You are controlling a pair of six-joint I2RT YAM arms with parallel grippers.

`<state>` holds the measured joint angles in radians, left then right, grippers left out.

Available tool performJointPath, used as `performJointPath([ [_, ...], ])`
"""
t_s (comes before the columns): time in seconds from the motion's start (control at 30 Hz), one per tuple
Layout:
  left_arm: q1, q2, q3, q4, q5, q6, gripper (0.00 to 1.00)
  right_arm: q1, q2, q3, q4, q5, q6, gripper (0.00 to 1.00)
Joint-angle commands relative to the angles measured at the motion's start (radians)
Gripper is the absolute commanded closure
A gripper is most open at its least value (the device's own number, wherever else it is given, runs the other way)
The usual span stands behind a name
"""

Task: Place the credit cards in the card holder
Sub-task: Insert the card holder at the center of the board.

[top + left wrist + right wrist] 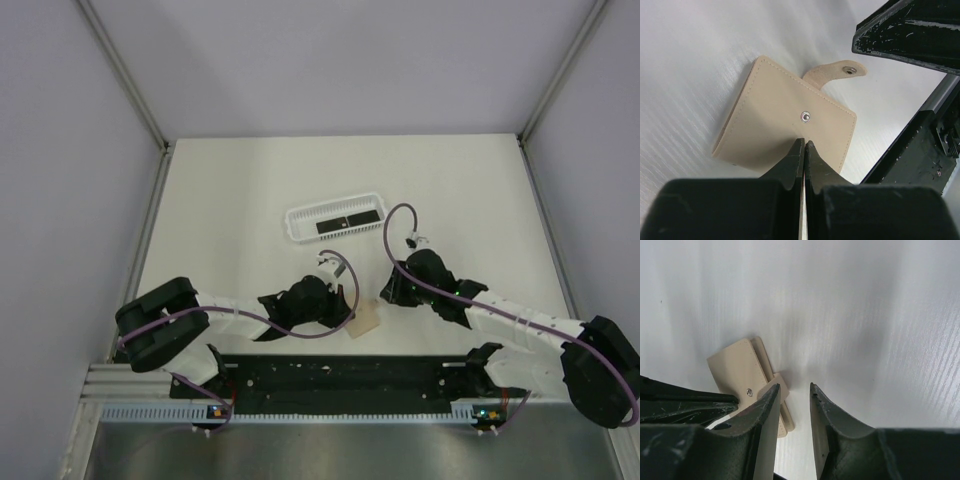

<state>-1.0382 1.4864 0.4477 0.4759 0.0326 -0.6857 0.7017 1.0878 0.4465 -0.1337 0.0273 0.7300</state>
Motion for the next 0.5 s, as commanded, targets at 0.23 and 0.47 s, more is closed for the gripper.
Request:
performJointPath([
  [0.23,0.003,0.002,-0.017,0.010,-0.007,0.006,1.00,-0.010,0.044,0.008,0.068,-0.073,-0.003,0.83],
  [0.47,0.001,0.002,-0.023,0.009,-0.013,0.005,1.00,-0.011,0.110,-0.005,0.166,-0.173,-0.004,0.87],
])
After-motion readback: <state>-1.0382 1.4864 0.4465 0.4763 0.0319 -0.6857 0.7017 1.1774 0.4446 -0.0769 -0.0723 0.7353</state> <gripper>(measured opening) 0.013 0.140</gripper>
